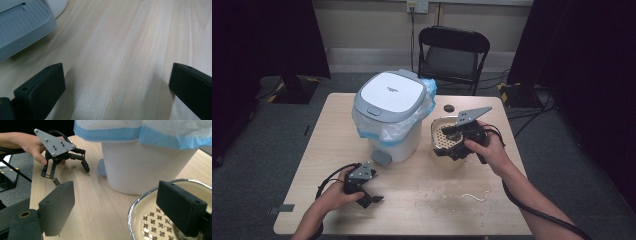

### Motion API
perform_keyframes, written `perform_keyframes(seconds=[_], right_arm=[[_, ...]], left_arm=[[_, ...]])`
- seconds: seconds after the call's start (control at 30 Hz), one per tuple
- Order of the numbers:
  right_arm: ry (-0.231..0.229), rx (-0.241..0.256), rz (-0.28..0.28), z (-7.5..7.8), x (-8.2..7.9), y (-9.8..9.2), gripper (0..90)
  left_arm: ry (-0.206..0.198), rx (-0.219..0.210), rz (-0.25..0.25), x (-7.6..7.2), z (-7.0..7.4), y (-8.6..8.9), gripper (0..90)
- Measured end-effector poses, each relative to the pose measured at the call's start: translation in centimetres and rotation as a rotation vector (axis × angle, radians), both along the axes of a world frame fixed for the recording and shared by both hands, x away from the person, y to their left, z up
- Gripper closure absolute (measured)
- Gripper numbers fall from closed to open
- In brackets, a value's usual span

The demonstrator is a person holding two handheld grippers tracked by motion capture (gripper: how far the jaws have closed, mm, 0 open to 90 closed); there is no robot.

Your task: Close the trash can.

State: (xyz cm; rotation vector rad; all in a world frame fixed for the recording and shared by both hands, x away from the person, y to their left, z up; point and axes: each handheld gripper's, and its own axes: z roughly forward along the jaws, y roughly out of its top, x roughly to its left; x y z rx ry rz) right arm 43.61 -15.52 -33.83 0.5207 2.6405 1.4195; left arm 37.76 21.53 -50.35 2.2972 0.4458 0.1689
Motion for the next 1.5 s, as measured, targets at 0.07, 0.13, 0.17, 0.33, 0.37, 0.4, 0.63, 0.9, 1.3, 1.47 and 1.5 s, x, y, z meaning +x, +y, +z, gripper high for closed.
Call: perform_keyframes(seconds=[0.07,0.13,0.17,0.33,0.37,0.4,0.63,0.9,1.3,1.47,1.5], right_arm=[[-0.003,-0.002,-0.002,-0.3,-0.1,-0.3,14.9],[0.004,-0.002,-0.002,-0.6,-0.3,-0.6,14.9],[0.008,-0.002,-0.003,-0.7,-0.3,-0.7,14.9],[0.013,-0.010,-0.010,-1.4,-0.7,-1.5,14.9],[0.014,-0.012,-0.012,-1.5,-0.7,-1.7,14.9],[0.018,-0.011,-0.013,-1.6,-0.8,-1.8,14.9],[0.030,-0.012,-0.018,-2.6,-1.2,-2.7,14.9],[0.041,-0.028,-0.020,-3.6,-1.7,-3.4,14.9],[0.046,-0.004,-0.026,-4.0,-2.5,-5.0,14.9],[0.049,-0.014,-0.017,-3.9,-3.1,-5.7,14.9],[0.045,-0.017,-0.018,-3.9,-3.2,-5.9,14.9]], left_arm=[[0.000,0.000,0.001,0.0,0.0,0.0,0.0],[0.000,0.000,0.001,0.0,0.0,0.0,0.0],[0.000,0.001,0.001,0.0,0.0,0.0,0.0],[0.001,0.001,0.001,0.0,0.0,0.0,0.0],[0.001,0.001,0.001,0.0,0.0,0.0,0.0],[0.001,0.000,0.001,0.0,0.0,0.0,0.0],[0.001,0.000,0.001,0.0,0.0,0.0,0.0],[0.001,0.000,0.001,0.0,0.0,0.0,0.0],[0.002,0.000,0.000,0.0,0.0,0.0,0.0],[0.002,0.000,0.000,0.0,0.0,0.0,0.0],[0.002,-0.003,0.004,0.0,0.0,0.0,0.0]])
